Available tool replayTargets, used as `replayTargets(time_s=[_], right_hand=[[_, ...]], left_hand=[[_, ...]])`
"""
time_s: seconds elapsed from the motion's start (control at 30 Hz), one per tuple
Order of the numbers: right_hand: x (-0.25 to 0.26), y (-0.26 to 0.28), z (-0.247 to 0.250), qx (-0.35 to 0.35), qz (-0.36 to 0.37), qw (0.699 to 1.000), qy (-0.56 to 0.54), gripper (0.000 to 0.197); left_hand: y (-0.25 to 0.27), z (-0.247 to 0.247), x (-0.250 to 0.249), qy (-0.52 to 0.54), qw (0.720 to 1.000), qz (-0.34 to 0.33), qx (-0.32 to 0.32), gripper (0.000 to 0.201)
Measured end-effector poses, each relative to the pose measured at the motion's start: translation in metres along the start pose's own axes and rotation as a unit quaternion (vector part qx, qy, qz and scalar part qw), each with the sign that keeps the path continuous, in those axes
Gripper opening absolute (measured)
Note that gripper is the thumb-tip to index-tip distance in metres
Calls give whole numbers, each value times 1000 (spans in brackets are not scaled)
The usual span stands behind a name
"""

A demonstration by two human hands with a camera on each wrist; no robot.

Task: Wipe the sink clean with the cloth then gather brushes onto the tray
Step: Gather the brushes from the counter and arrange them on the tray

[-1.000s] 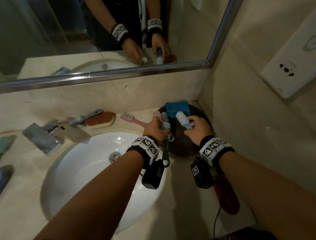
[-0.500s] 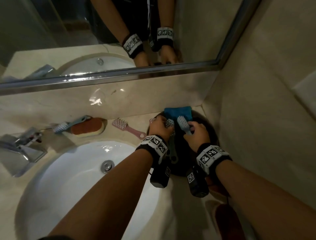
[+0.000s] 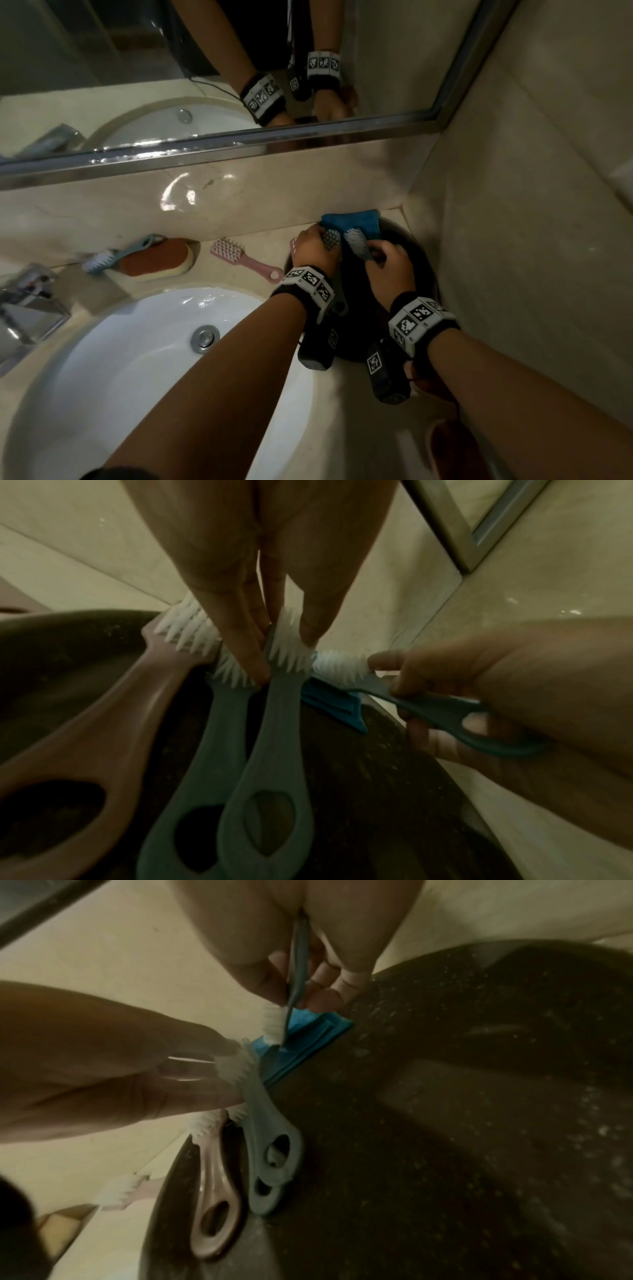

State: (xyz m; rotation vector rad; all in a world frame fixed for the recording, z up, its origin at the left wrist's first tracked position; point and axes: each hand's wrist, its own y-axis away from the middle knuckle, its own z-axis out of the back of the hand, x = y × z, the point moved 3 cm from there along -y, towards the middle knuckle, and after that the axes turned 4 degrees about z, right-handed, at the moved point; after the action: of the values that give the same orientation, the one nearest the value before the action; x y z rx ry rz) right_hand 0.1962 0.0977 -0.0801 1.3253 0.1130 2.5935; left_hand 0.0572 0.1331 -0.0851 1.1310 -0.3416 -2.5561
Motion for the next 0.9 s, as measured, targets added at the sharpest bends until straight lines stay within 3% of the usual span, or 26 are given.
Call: replayTargets(time_s=[0.27, 0.57, 0.9], right_hand=[[-2, -2, -9, 12, -5, 1000, -6, 35], [-9, 2, -10, 124, -27, 988, 83, 35], [56, 14, -26, 139, 75, 977, 143, 36]], left_hand=[[7, 0, 3, -32, 999, -15, 7, 49], [20, 6, 6, -58, 996, -44, 49, 38], [42, 67, 46, -103, 993, -51, 35, 57]])
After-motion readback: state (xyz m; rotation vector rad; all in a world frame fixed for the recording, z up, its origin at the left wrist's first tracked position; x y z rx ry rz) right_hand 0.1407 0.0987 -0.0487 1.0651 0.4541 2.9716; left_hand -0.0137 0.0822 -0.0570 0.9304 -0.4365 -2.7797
